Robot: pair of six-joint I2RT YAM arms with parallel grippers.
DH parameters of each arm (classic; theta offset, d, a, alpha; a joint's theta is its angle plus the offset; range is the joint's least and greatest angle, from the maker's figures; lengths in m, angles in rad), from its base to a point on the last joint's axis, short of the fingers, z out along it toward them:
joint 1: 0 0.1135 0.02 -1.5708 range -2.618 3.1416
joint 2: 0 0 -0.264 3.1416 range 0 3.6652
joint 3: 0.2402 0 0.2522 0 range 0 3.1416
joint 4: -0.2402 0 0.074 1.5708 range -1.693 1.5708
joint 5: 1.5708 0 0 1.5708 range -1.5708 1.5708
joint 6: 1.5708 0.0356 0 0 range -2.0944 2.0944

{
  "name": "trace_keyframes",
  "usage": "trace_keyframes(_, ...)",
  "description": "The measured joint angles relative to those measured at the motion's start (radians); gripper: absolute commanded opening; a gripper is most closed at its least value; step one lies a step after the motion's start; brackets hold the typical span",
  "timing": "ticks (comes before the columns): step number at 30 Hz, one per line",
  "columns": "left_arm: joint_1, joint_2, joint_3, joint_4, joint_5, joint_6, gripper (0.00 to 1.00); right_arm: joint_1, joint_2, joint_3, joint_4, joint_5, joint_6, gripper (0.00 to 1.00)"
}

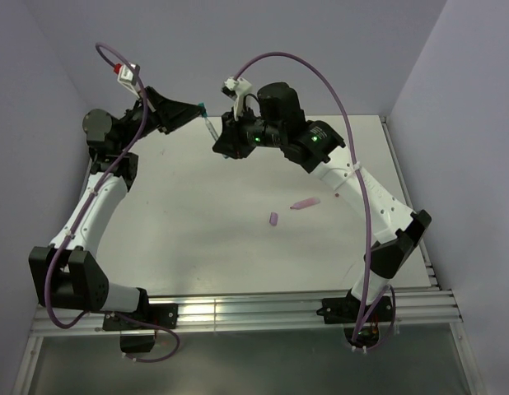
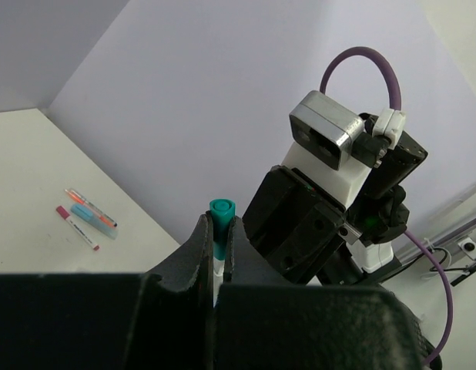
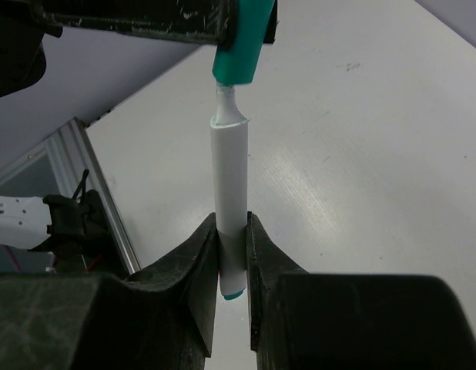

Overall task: Insert the pens into the pen caps
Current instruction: Insert the pen cap onto the pen.

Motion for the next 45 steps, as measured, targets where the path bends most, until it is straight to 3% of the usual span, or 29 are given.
trace_keyframes(9,-0.030,-0.016,-0.032,-0.023,-0.040,0.045,0.00,0.000,0.013,0.020,-0.011,0.044,0.026,0.00)
trace_keyframes(15,-0.055,-0.011,0.028,-0.141,-0.135,0.182,0.00,0.000,0.073,0.119,-0.033,0.109,0.085,0.00)
trace_keyframes(19,-0.063,-0.011,0.029,-0.109,-0.167,0.214,0.00,0.000,0.091,0.161,-0.040,0.111,0.107,0.00)
trace_keyframes(25,-0.060,-0.035,-0.052,0.067,-0.159,0.200,0.00,-0.012,0.093,0.164,-0.038,0.004,0.100,0.00)
trace_keyframes(34,-0.060,-0.083,-0.087,0.235,-0.075,0.153,0.00,-0.068,0.050,0.134,-0.017,-0.319,0.011,0.00)
trace_keyframes(40,-0.064,-0.103,-0.110,0.365,-0.057,0.082,0.00,-0.081,0.032,0.131,-0.006,-0.433,-0.019,0.00)
trace_keyframes(45,-0.064,-0.113,-0.133,0.402,-0.065,0.050,0.17,-0.082,0.032,0.131,-0.005,-0.475,-0.013,0.00)
